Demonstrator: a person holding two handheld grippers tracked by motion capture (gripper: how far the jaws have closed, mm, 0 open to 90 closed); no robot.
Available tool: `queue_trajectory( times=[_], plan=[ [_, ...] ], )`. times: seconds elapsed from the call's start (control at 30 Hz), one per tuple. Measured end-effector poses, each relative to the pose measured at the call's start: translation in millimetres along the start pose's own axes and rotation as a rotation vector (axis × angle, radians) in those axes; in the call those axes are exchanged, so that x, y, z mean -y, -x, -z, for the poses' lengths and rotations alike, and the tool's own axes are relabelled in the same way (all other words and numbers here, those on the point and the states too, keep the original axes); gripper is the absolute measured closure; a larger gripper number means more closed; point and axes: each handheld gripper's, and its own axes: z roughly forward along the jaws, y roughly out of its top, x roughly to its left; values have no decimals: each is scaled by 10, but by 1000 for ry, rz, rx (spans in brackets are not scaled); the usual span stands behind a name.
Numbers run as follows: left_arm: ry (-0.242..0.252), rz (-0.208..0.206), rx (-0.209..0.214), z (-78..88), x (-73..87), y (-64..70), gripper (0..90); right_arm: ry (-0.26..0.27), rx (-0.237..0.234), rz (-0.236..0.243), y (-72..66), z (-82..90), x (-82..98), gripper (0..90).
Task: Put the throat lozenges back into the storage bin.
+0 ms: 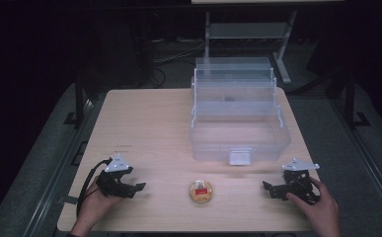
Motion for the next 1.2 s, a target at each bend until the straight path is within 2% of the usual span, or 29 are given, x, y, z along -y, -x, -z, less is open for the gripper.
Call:
queue_trajectory(
  times=[0.07,0.33,0.8,1.13,1.2],
  plan=[
    [-9,-3,16,17,-44,9,203,0,0,0,0,0,0,0],
    [-34,-25,33,8,-171,60,203,0,0,0,0,0,0,0],
    [-73,-70,105,-97,-436,198,203,0,0,0,0,0,0,0],
    [-84,-102,145,-172,-619,320,203,0,0,0,0,0,0,0],
    [-108,-128,146,-196,-681,364,203,0,0,1,1,0,0,0]
  ],
)
